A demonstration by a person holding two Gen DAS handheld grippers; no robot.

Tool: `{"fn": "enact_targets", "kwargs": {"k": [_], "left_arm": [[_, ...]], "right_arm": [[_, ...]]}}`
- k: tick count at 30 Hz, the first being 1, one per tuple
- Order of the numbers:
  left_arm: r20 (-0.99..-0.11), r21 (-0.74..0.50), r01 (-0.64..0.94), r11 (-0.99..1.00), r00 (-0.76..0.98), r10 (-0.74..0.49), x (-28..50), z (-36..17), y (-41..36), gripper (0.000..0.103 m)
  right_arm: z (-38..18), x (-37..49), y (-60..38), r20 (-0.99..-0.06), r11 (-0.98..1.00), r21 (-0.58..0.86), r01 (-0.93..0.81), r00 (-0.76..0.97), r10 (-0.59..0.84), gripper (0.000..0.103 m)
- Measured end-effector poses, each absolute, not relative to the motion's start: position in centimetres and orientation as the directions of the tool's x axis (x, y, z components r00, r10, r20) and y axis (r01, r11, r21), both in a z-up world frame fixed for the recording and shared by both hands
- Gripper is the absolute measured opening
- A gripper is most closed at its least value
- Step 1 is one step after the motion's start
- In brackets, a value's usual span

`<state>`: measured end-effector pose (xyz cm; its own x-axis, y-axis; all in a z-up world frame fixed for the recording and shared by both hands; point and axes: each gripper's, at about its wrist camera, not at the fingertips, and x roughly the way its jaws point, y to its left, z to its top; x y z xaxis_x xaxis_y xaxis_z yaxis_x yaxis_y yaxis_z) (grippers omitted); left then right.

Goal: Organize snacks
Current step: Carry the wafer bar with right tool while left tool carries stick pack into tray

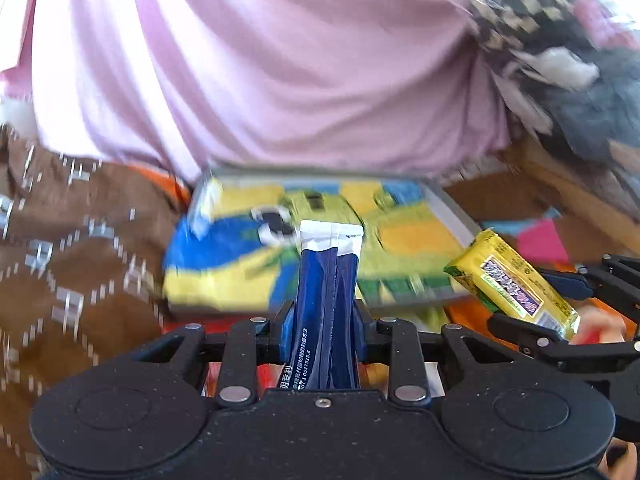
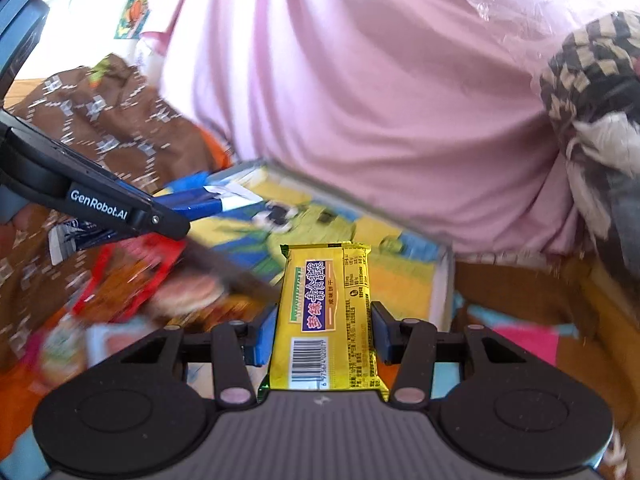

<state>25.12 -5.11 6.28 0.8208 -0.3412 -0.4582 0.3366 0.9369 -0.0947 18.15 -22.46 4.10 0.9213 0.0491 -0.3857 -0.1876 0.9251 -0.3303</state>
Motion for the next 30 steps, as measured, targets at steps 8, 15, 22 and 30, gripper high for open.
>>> {"fn": "enact_targets", "kwargs": {"k": [8,15,22,30], "left_arm": [[-0.505,-0.101,0.230,0.968,0.827,-0.249,33.8,6.7,-7.3,0.031],[-0.536,-0.058,0.174,0.983,0.825,-0.178,38.2,5.4,-8.4,0.031],[-0.566,-0.044,0.163,0.986,0.809,-0.159,40.1,4.0,-9.6,0.031],[-0.602,-0.055,0.141,0.988,0.785,-0.146,40.8,2.7,-10.1,0.035]], "right_arm": [[4.6,26.6,-23.1,-0.366,0.918,-0.365,-0.156,0.930,0.012,0.052],[2.6,30.3,-23.4,-0.394,0.936,-0.315,-0.154,0.919,0.019,0.052],[0.9,32.3,-23.9,-0.416,0.944,-0.304,-0.129,0.909,-0.010,0.053],[0.2,33.1,-24.7,-0.439,0.961,-0.257,-0.106,0.898,-0.019,0.053]]}}
